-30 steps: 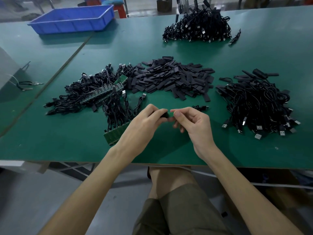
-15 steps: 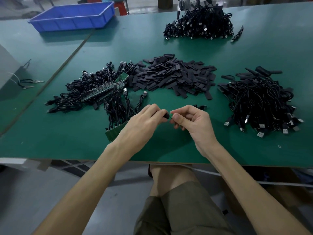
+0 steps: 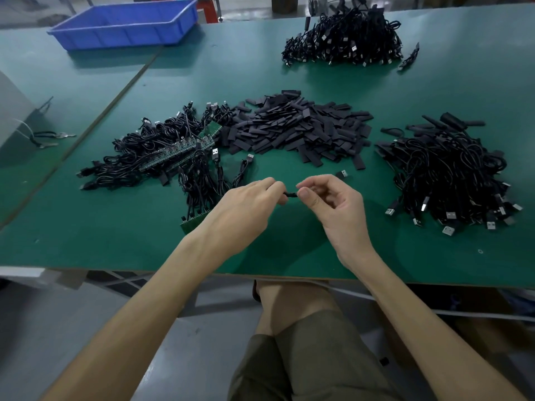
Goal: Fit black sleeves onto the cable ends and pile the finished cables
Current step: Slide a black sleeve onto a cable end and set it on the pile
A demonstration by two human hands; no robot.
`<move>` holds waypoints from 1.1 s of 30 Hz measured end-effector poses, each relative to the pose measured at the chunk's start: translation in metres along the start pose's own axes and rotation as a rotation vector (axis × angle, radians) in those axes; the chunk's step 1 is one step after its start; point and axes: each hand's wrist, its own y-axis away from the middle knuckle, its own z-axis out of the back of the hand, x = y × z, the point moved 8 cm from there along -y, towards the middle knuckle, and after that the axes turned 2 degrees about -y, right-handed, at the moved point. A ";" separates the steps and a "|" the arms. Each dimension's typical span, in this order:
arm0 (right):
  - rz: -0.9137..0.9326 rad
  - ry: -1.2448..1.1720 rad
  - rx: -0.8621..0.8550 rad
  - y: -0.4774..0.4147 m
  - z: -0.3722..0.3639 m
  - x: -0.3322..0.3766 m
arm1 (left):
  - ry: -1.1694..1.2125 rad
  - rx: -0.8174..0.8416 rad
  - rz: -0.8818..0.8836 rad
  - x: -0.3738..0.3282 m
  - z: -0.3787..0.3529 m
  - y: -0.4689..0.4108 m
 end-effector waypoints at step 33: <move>0.148 0.403 0.130 0.007 -0.019 0.012 | 0.919 0.496 0.268 0.029 -0.032 0.019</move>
